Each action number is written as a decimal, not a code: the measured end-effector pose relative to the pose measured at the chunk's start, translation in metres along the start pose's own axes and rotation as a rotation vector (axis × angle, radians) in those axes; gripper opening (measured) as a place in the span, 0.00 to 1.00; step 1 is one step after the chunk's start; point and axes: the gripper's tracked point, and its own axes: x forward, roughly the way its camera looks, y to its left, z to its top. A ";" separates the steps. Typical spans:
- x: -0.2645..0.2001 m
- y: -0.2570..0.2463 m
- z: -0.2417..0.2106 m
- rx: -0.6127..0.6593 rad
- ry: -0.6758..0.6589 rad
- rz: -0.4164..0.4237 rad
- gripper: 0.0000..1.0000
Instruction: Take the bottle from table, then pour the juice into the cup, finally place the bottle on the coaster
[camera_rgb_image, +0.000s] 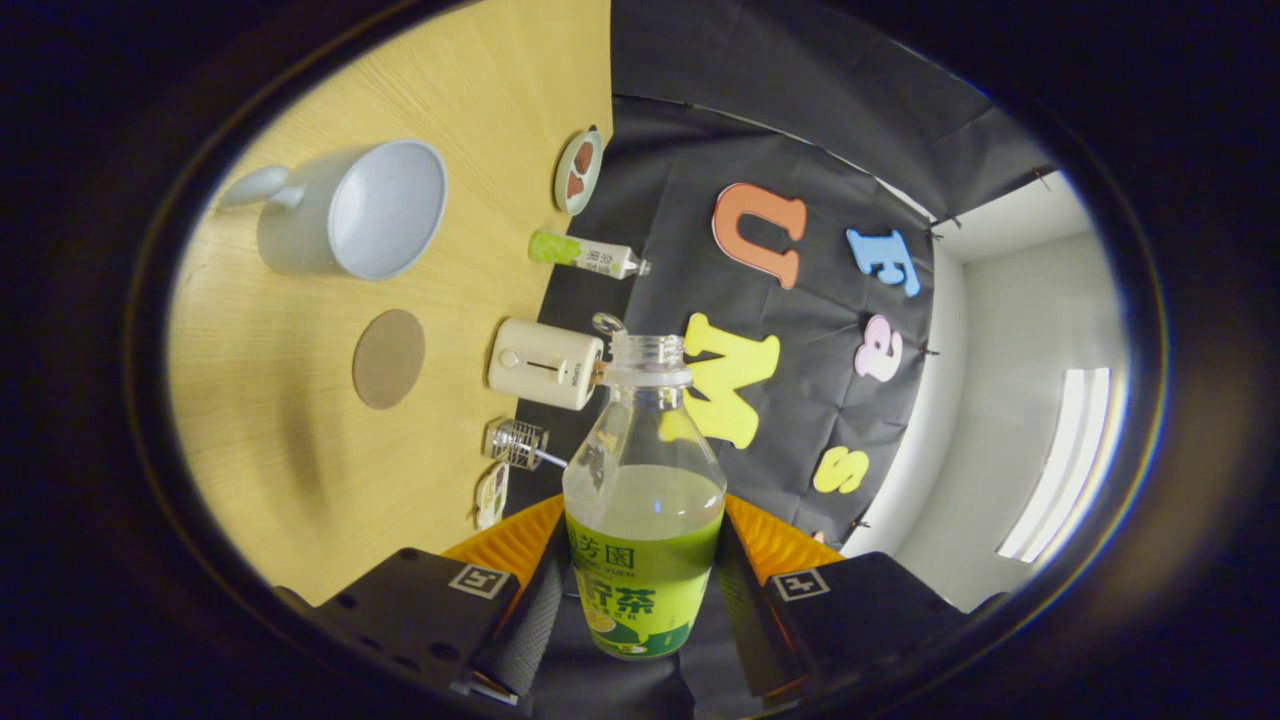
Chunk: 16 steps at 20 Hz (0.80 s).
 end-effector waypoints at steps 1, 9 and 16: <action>-0.001 0.000 0.001 -0.012 0.001 0.004 0.80; -0.001 -0.003 -0.004 -0.053 0.010 -0.009 0.80; -0.005 -0.009 0.001 -0.124 -0.014 -0.054 0.80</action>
